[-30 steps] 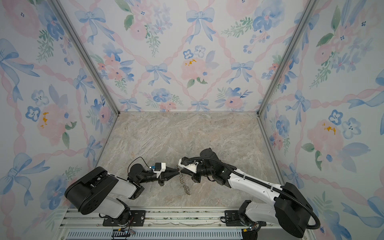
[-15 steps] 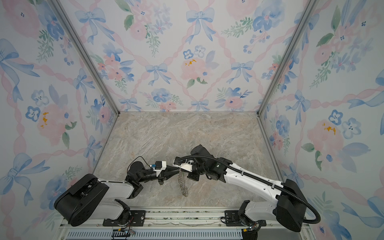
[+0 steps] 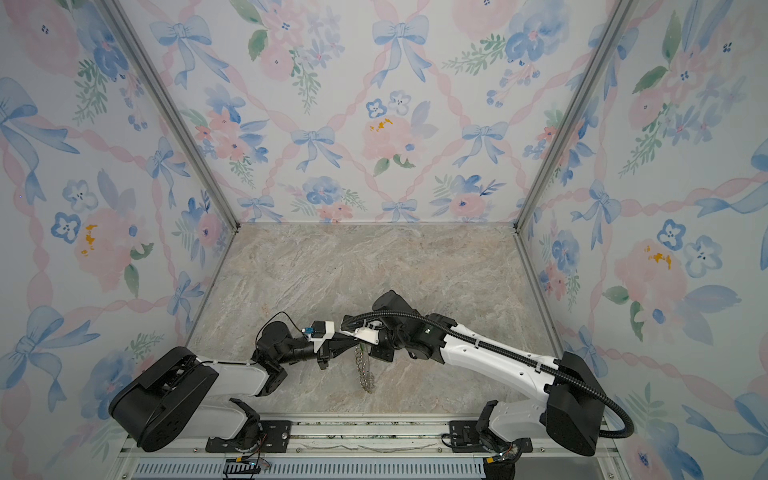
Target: Put the keys on the keyring
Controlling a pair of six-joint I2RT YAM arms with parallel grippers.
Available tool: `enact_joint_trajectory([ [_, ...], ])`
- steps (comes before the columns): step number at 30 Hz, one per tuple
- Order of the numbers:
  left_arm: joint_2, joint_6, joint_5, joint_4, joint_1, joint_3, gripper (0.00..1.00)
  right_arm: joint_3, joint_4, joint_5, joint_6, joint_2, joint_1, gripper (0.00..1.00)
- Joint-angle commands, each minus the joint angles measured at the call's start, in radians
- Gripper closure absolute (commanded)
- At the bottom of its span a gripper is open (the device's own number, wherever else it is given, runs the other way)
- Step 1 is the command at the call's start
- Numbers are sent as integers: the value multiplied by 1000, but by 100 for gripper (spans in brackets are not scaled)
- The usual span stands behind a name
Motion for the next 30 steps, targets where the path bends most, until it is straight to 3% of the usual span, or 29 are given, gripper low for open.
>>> enact_joint_trajectory([
  [1,10,-11,-21,-8,-2,27,97,23,-22,6,-11,15,13,100],
  [8,8,-24,-44,-9,-2,29,100,12,-4,9,-12,14,16,99],
  [14,-1,-33,-67,-9,-2,28,100,-38,41,0,-14,-21,15,79],
  [17,-6,-34,-76,-9,-2,27,100,-70,65,-20,-4,-56,2,74],
  [30,-12,-30,-71,-5,-2,27,100,-118,149,-46,68,-82,-68,85],
])
